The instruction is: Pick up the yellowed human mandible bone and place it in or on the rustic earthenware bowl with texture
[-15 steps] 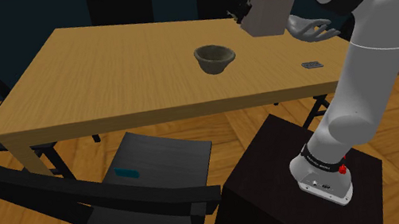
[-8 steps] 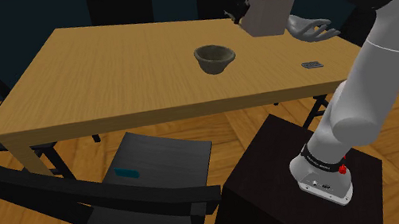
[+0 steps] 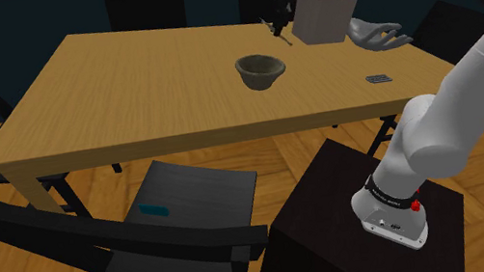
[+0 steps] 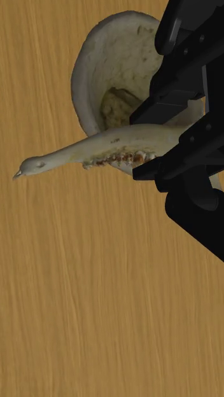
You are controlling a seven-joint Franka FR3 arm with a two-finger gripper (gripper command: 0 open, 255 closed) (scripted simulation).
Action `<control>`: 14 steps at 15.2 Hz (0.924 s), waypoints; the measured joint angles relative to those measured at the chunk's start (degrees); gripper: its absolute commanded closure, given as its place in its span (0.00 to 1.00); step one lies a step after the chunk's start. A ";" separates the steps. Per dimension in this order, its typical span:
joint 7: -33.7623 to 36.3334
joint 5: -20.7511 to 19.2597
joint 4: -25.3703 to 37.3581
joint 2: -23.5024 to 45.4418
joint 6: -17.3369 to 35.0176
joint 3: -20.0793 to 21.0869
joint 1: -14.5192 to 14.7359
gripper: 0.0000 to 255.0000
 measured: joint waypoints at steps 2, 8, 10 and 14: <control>3.18 -1.38 -2.91 -2.60 0.79 1.95 0.76 1.00; 13.05 -3.77 -8.88 -8.52 1.55 8.52 3.12 1.00; 15.61 -3.93 -9.83 -9.31 1.76 10.30 3.84 1.00; 16.73 -4.02 -12.44 -9.64 4.05 11.00 4.10 1.00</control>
